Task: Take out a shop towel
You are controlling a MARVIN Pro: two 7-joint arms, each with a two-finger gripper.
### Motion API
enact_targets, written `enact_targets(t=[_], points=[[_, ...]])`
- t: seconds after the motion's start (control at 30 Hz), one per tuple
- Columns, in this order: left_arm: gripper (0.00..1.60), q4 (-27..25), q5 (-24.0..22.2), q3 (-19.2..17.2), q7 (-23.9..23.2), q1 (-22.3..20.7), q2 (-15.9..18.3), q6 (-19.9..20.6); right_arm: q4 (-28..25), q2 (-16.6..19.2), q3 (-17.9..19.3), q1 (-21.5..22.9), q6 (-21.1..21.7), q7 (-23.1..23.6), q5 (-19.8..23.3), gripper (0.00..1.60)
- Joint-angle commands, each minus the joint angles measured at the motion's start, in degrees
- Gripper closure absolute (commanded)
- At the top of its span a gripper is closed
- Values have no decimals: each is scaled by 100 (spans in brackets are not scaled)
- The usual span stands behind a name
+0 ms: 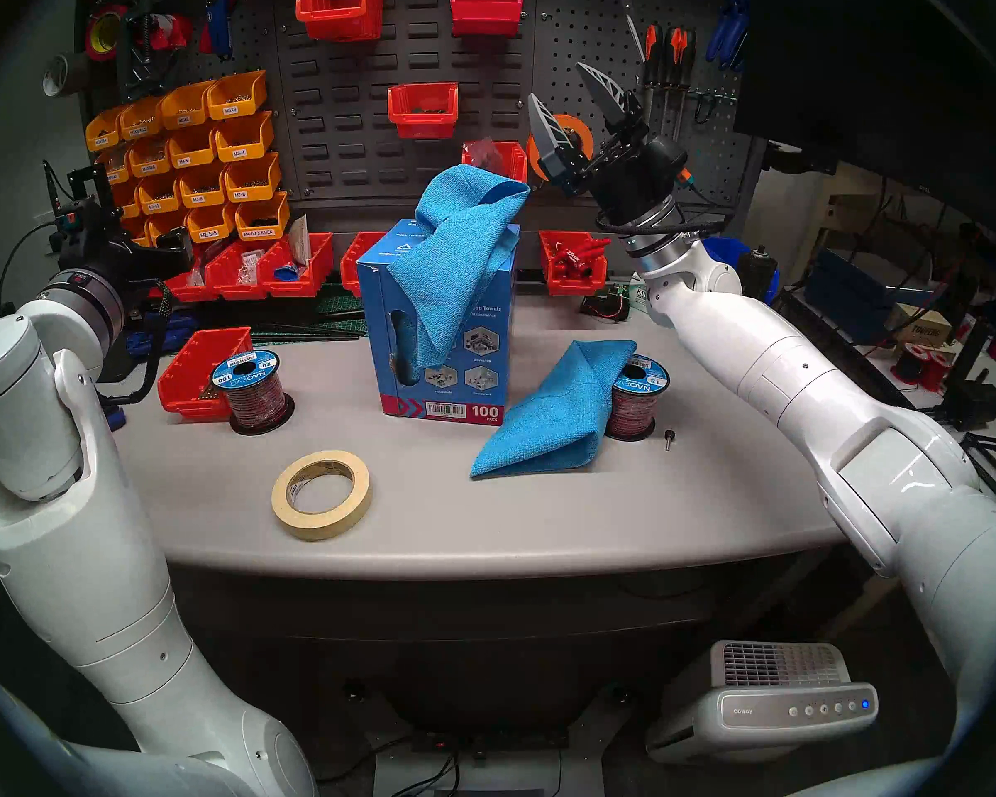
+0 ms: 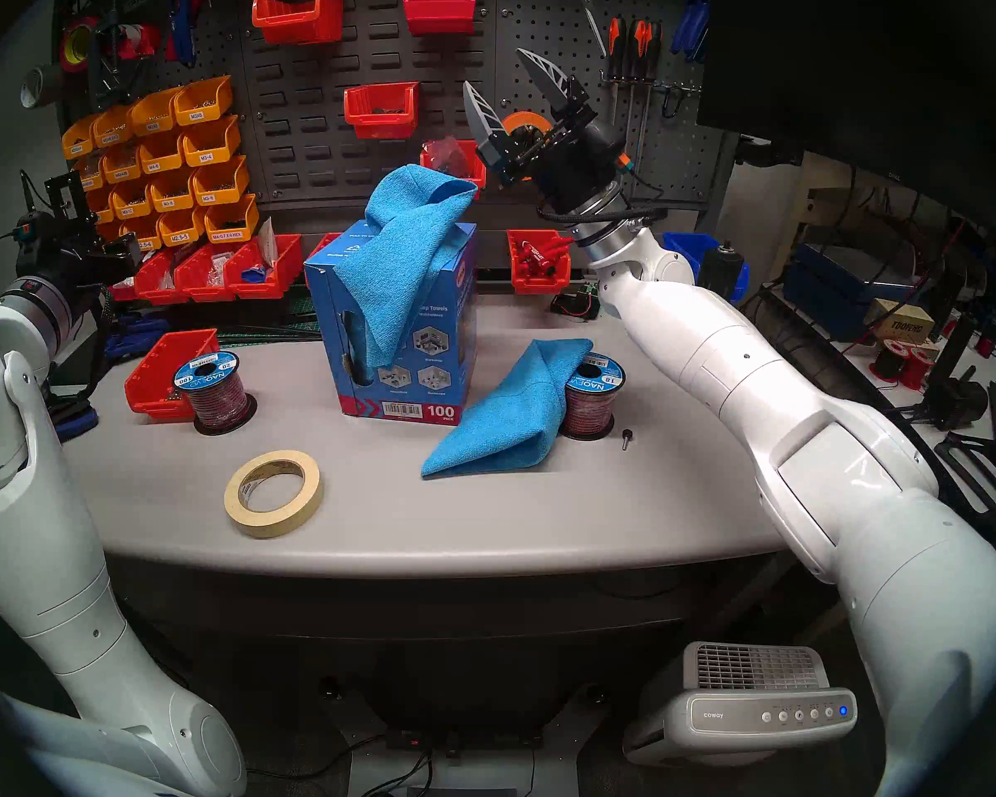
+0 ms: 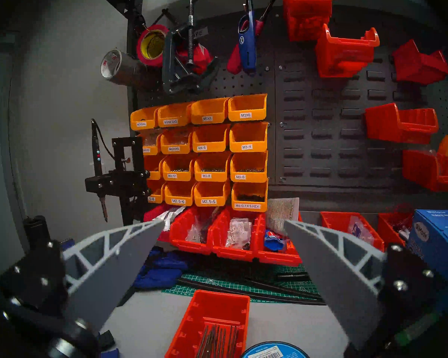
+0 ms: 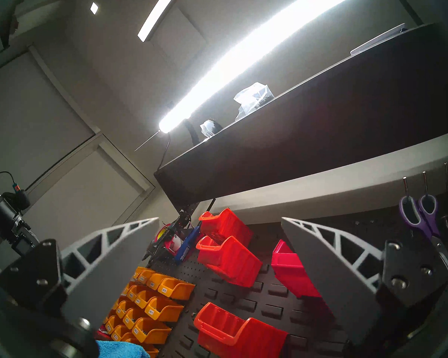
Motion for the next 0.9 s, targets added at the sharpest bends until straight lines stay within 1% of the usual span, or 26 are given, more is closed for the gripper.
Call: enact_targets(t=[0.0, 0.13, 0.53, 0.87], points=[[0, -193, -306, 109, -159, 49, -395, -22, -327, 278, 135, -252, 3, -62, 15, 0], [0, -193, -445, 187, -252, 98, -548, -37, -452, 419, 173, -440, 3, -72, 10, 0], [0, -193, -818, 369, -501, 111, -636, -100, -952, 771, 372, -789, 3, -93, -2, 0], [0, -193, -1100, 385, -680, 131, -665, -85, -1419, 1024, 542, -1054, 3, -116, -7, 0]])
